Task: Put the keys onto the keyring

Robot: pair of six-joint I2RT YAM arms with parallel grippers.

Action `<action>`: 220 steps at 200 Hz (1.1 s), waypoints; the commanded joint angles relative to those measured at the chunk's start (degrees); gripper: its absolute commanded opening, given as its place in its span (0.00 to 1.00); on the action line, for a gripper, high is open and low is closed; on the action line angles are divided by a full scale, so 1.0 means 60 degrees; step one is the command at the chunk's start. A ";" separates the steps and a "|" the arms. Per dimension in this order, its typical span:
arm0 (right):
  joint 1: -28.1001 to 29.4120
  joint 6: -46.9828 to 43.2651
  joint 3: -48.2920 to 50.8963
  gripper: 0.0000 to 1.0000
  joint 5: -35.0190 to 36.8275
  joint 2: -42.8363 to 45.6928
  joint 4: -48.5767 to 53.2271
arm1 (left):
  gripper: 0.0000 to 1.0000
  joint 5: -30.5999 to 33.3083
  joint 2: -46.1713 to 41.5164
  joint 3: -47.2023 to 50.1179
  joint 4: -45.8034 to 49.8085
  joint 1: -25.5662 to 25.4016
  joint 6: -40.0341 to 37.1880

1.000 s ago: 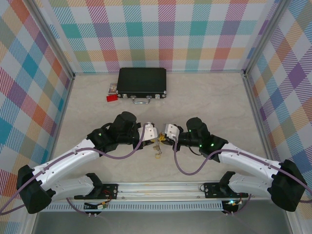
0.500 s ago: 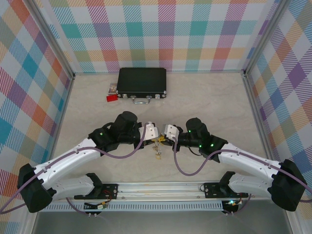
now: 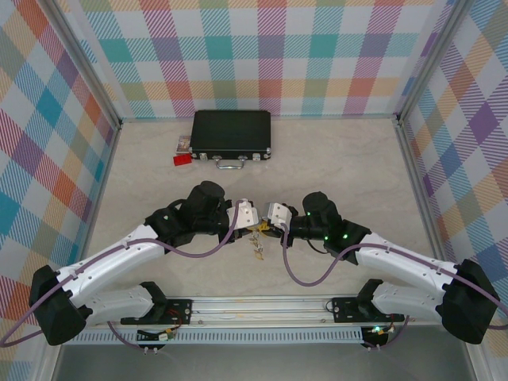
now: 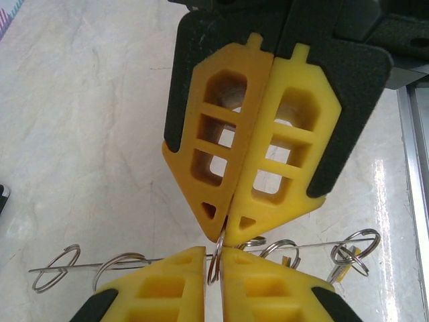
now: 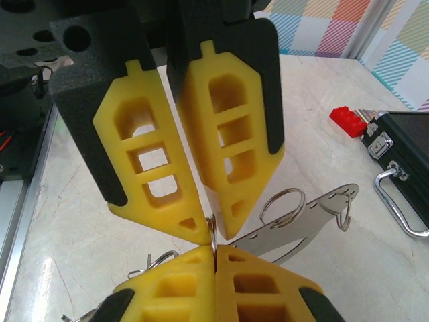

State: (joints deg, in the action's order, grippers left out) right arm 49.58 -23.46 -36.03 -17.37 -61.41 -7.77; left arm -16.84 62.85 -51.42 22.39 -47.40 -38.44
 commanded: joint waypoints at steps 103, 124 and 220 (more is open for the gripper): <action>0.0088 -0.0126 -0.0218 0.00 -0.0201 0.0060 -0.0398 | 0.00 -0.0156 0.0202 -0.0132 -0.0051 -0.0099 -0.0105; 0.0086 0.0031 -0.0134 0.11 0.0185 0.0180 -0.0477 | 0.00 -0.0085 0.0024 0.0042 -0.0451 -0.0101 0.0056; 0.0071 0.0380 0.0680 0.33 0.2879 0.1656 -0.1777 | 0.00 0.0305 -0.1316 0.1628 -0.4997 -0.0090 0.2527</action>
State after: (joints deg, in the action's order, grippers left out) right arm 49.76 -21.91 -33.23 -3.92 -52.64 -14.44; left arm -15.46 57.17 -43.90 4.95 -47.40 -29.50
